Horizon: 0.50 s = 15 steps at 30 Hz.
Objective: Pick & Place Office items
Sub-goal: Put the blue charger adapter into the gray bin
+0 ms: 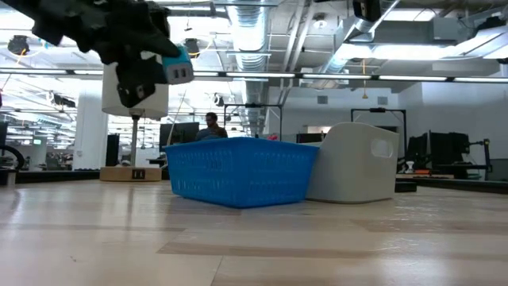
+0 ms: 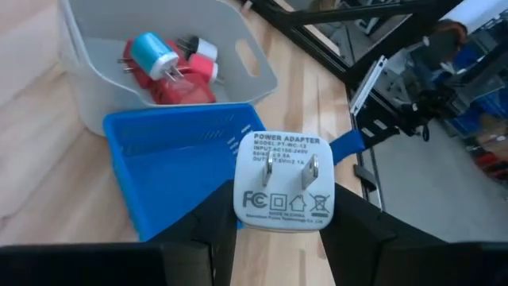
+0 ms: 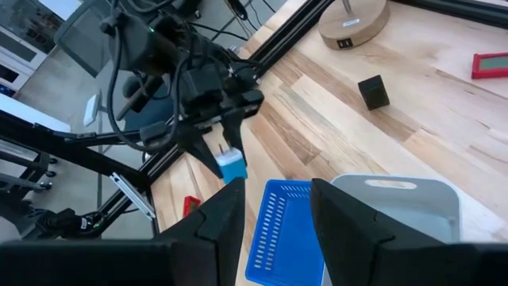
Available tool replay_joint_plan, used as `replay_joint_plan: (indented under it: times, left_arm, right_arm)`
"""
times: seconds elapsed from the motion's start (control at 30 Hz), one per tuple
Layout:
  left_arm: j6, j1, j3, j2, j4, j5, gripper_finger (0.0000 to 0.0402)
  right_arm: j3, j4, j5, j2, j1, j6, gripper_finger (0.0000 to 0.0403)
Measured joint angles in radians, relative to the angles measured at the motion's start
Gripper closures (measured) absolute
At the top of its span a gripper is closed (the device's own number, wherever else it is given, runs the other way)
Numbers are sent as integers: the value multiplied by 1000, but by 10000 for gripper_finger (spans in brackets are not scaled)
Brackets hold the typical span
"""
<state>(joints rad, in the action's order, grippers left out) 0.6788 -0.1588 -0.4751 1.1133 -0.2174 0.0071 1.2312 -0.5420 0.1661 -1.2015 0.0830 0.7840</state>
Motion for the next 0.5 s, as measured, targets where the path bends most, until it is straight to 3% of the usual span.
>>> replay_joint_plan:
  times: [0.5]
  left_arm:
    - [-125,59,-235,285,-7,42,265]
  right_arm:
    - [0,-4,19,-1,0,-25,266]
